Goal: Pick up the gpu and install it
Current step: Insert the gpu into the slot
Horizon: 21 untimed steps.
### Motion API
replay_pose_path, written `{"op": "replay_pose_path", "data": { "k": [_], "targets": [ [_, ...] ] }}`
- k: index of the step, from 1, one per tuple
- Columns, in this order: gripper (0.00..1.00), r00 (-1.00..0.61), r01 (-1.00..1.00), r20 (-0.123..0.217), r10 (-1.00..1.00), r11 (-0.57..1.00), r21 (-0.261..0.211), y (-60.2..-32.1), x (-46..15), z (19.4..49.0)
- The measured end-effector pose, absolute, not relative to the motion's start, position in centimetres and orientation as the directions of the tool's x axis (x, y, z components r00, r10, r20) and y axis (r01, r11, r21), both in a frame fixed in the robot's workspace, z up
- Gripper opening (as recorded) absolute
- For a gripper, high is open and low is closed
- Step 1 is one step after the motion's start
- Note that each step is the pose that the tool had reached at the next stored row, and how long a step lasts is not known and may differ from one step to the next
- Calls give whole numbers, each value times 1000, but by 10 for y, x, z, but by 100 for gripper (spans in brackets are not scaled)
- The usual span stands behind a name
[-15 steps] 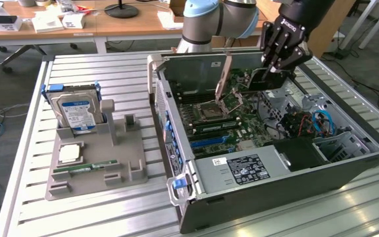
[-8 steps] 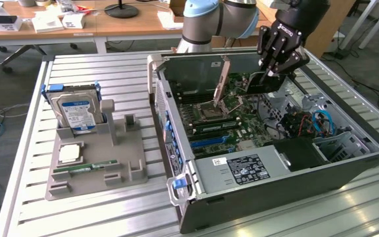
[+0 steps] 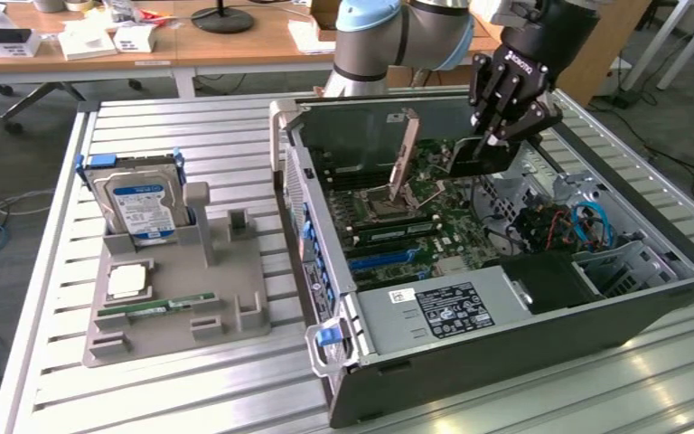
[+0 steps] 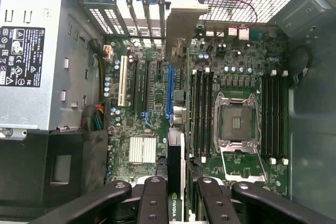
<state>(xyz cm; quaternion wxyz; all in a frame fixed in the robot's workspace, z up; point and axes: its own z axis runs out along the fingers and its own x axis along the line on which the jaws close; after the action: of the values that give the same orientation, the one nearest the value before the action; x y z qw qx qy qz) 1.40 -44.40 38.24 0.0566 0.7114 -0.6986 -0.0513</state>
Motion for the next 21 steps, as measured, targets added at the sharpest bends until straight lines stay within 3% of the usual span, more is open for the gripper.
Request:
{"op": "replay_pose_path", "data": {
  "k": [21],
  "targets": [
    [26, -19, -988, 6, -1000, 19, 152, -444, -7, 359]
  ]
}}
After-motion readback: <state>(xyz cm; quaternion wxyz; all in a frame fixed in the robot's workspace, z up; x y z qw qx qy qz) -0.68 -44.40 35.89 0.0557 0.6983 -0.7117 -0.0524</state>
